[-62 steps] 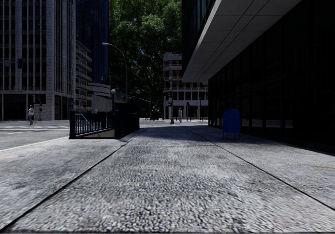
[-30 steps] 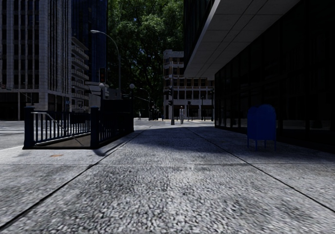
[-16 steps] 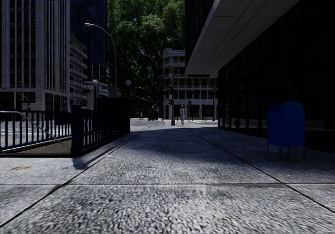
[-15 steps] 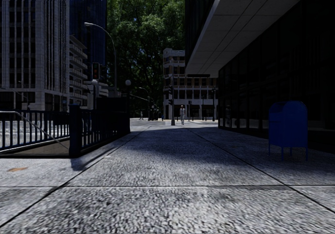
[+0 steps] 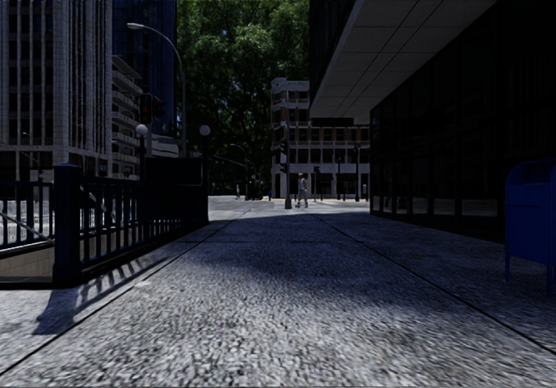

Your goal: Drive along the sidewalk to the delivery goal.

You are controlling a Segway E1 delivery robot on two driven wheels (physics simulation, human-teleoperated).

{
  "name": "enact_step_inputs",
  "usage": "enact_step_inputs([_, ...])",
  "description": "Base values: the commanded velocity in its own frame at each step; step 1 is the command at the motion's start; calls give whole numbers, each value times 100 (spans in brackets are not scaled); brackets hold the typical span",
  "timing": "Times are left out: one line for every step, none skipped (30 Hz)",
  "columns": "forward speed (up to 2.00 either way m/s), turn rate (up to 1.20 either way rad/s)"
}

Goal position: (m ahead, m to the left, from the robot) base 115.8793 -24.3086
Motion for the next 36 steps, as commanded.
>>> enact_step_inputs([198, 0])
enact_step_inputs([198, 0])
enact_step_inputs([198, 0])
enact_step_inputs([198, 0])
enact_step_inputs([198, 0])
enact_step_inputs([198, 0])
enact_step_inputs([198, 0])
enact_step_inputs([198, 0])
enact_step_inputs([198, 0])
enact_step_inputs([198, 0])
enact_step_inputs([198, 0])
enact_step_inputs([198, 0])
enact_step_inputs([198, 0])
enact_step_inputs([198, 0])
enact_step_inputs([198, -10])
enact_step_inputs([198, -14])
enact_step_inputs([198, -14])
enact_step_inputs([198, -15])
enact_step_inputs([198, -15])
enact_step_inputs([198, -15])
enact_step_inputs([198, -15])
enact_step_inputs([198, -16])
enact_step_inputs([198, -16])
enact_step_inputs([198, -19])
enact_step_inputs([198, -21])
enact_step_inputs([198, -22])
enact_step_inputs([198, -22])
enact_step_inputs([198, -22])
enact_step_inputs([198, -22])
enact_step_inputs([198, -23])
enact_step_inputs([198, -23])
enact_step_inputs([198, -23])
enact_step_inputs([198, -23])
enact_step_inputs([198, -23])
enact_step_inputs([198, -23])
enact_step_inputs([198, -25])
